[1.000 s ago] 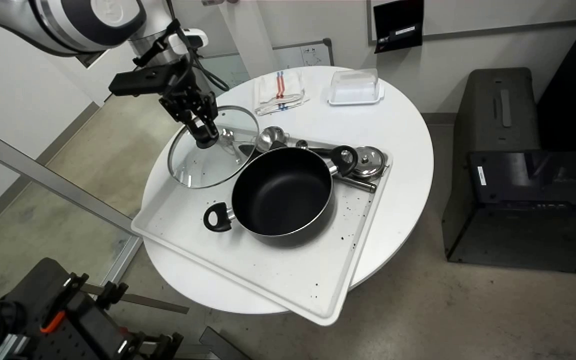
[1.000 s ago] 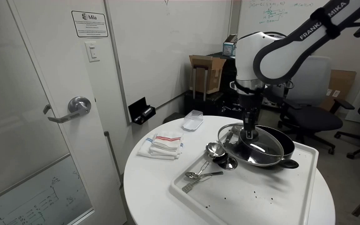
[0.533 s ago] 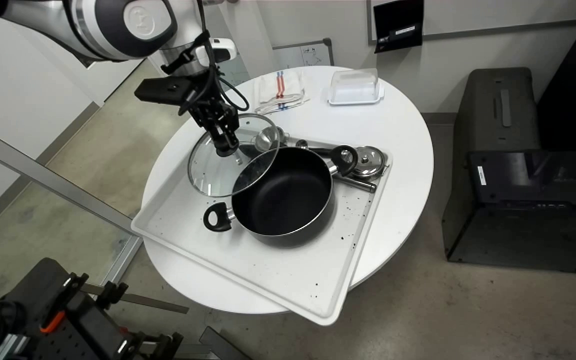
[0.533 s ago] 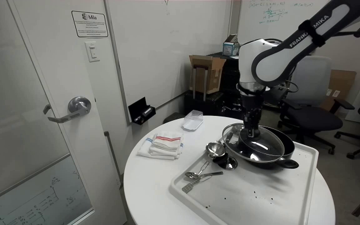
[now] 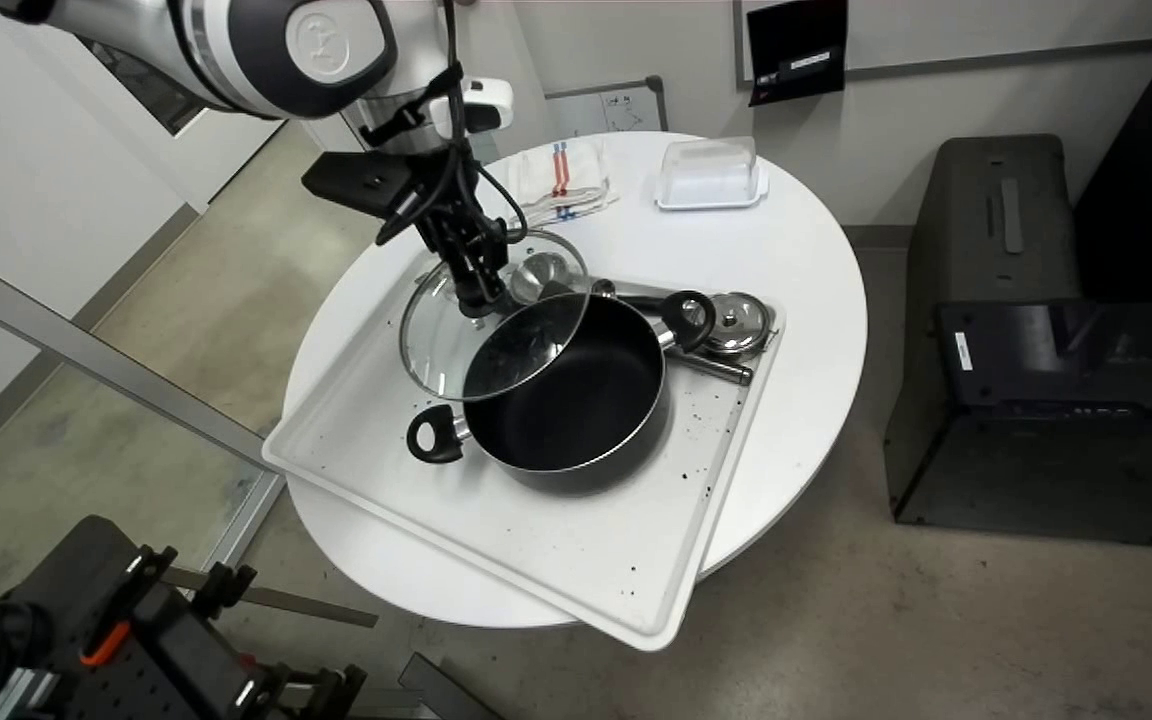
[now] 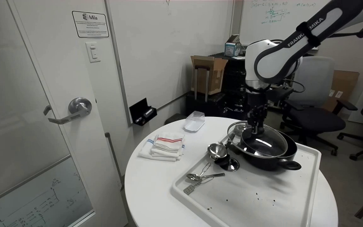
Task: Put the lid on the pot
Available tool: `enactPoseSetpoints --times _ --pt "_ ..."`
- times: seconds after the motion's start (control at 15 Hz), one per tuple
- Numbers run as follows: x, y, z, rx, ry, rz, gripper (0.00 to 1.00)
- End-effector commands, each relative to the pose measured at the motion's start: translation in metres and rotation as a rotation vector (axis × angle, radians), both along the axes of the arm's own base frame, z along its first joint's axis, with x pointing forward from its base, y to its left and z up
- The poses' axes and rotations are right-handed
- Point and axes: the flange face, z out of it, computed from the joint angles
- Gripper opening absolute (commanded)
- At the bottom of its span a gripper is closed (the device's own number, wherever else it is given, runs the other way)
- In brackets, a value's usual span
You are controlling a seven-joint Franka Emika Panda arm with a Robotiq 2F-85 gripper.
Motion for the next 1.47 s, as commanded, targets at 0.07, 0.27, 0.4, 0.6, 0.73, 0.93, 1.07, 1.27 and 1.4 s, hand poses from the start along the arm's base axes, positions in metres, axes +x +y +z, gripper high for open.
enactPoseSetpoints --times 0.07,0.27,0.4,0.6,0.73,0.93,1.07,1.27,1.4 --pt "0.008 -0.019 0.01 0.021 0.031 -0.078 0.25" --pt "0.008 -0.034 0.008 0.02 0.053 -0.123 0.25" --pt "0.006 -0.044 0.005 0.014 0.064 -0.153 0.25" --pt "0.003 -0.058 -0.003 0.009 0.081 -0.2 0.25" --pt "0.002 -0.064 -0.01 0.007 0.091 -0.229 0.25" --pt "0.0 -0.073 -0.019 0.018 0.106 -0.274 0.25" --pt "0.0 -0.079 -0.023 0.027 0.107 -0.303 0.25" --pt "0.002 -0.088 -0.028 0.036 0.108 -0.341 0.25" --pt "0.003 -0.093 -0.029 0.037 0.106 -0.361 0.25"
